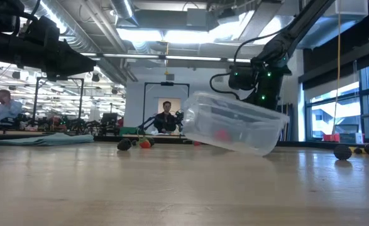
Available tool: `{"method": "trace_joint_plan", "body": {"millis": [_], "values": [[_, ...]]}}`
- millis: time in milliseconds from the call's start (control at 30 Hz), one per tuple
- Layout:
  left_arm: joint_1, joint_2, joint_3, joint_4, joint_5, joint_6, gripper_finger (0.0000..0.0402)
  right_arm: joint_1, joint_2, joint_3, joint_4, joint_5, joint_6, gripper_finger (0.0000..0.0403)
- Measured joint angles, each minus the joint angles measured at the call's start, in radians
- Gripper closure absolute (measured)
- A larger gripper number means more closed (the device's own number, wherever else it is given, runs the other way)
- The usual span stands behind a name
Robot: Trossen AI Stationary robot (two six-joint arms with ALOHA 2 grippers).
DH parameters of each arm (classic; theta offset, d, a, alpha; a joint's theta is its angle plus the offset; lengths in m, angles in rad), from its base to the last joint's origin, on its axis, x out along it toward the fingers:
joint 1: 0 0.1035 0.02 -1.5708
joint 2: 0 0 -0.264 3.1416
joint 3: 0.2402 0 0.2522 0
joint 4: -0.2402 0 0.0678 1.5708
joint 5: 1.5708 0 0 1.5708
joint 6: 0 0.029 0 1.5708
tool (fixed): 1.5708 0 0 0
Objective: Pick and placing Produce into tupperware
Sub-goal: Put the top cherry into the transparent bin
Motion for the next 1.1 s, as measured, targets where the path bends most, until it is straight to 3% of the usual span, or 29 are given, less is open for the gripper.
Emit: {"method": "trace_joint_plan", "body": {"millis": [200,567,1100], "values": [[0.0,0.0,0.0,0.0,0.0,0.0,0.0253,0.0,0.005,0.001,-0.007,-0.002,0.002,0.027],[0.0,0.0,0.0,0.0,0.0,0.0,0.0253,0.0,0.007,0.001,-0.018,0.009,0.002,0.0394],[0.0,0.0,0.0,0.0,0.0,0.0,0.0253,-0.002,0.013,0.112,-0.199,0.055,0.049,0.04]]}}
